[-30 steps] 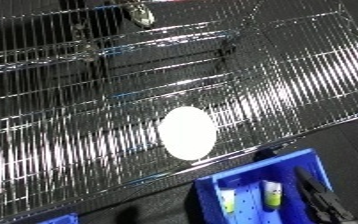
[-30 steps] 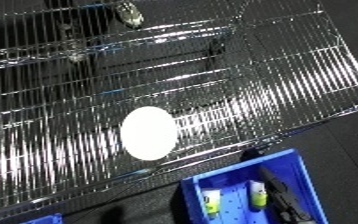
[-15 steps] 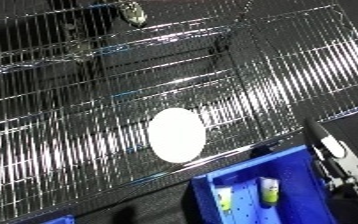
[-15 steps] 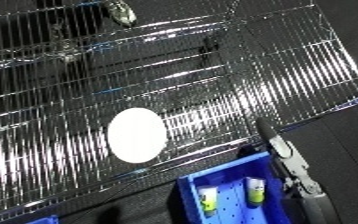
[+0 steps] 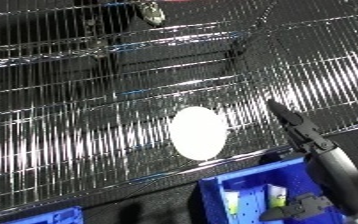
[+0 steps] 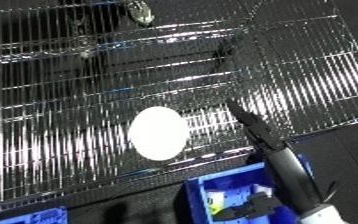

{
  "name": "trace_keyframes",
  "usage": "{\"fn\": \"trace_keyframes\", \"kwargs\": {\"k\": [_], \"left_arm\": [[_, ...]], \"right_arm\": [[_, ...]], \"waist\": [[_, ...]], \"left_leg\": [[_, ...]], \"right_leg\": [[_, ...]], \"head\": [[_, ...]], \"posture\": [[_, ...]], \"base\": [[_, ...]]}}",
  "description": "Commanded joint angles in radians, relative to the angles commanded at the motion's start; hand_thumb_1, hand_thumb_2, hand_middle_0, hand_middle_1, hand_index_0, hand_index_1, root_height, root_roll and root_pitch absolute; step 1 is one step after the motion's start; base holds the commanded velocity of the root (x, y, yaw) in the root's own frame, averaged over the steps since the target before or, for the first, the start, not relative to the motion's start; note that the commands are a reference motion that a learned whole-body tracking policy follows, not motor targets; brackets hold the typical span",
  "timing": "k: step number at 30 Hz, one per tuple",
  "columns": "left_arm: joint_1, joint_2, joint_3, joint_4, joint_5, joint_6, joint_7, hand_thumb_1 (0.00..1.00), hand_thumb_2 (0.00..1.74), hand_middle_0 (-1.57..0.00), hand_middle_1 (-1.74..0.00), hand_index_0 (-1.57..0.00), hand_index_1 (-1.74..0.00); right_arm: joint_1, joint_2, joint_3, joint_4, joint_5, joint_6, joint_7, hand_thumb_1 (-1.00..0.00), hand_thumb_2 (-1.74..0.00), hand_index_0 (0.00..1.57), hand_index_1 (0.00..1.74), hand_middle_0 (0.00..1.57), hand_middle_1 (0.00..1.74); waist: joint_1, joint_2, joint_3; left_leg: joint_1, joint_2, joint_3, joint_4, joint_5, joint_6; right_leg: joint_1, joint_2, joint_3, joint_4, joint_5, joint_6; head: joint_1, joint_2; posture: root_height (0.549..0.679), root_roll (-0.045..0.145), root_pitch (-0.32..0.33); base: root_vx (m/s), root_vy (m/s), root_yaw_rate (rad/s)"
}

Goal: Pick up the object and place it into the box

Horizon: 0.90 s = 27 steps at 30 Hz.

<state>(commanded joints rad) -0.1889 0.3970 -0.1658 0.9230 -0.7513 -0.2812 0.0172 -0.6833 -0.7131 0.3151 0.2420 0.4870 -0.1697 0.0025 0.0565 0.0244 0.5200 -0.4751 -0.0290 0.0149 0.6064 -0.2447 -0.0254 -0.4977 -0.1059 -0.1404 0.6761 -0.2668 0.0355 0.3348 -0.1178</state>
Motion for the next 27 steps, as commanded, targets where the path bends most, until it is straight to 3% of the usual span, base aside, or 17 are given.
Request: {"fn": "trace_keyframes", "kwargs": {"k": [9, 27], "left_arm": [[-0.020, -0.001, -0.039, -0.010, 0.001, 0.017, 0.003, 0.00, 0.00, 0.00, 0.00, 0.00, 0.00], [-0.018, -0.014, -0.098, -0.054, -0.009, 0.018, 0.010, 0.00, 0.00, 0.00, 0.00, 0.00, 0.00]], "right_arm": [[-0.124, 0.005, 0.091, 0.169, -0.007, 0.035, -0.012, 0.00, 0.00, 0.00, 0.00, 0.00, 0.00], [-0.297, 0.054, 0.194, 0.371, 0.022, 0.029, 0.016, 0.00, 0.00, 0.00, 0.00, 0.00, 0.00]], "waist": [[0.027, 0.021, 0.000], [0.067, 0.055, 0.000]], "left_leg": [[-0.014, -0.012, -0.010, 0.010, 0.000, 0.0033], [-0.053, -0.027, -0.019, 0.019, 0.005, 0.0049]], "right_leg": [[-0.014, -0.0142, -0.006, 0.017, -0.003, -0.0083], [-0.059, -0.0281, -0.014, 0.043, -0.005, -0.0157]], "head": [[0.054, -0.016], [0.132, -0.010]], "posture": [[0.643, 0.061, 0.087], [0.639, 0.070, 0.105]], "base": [[0.008, 0.010, 0.066], [0.014, 0.015, 0.041]]}}
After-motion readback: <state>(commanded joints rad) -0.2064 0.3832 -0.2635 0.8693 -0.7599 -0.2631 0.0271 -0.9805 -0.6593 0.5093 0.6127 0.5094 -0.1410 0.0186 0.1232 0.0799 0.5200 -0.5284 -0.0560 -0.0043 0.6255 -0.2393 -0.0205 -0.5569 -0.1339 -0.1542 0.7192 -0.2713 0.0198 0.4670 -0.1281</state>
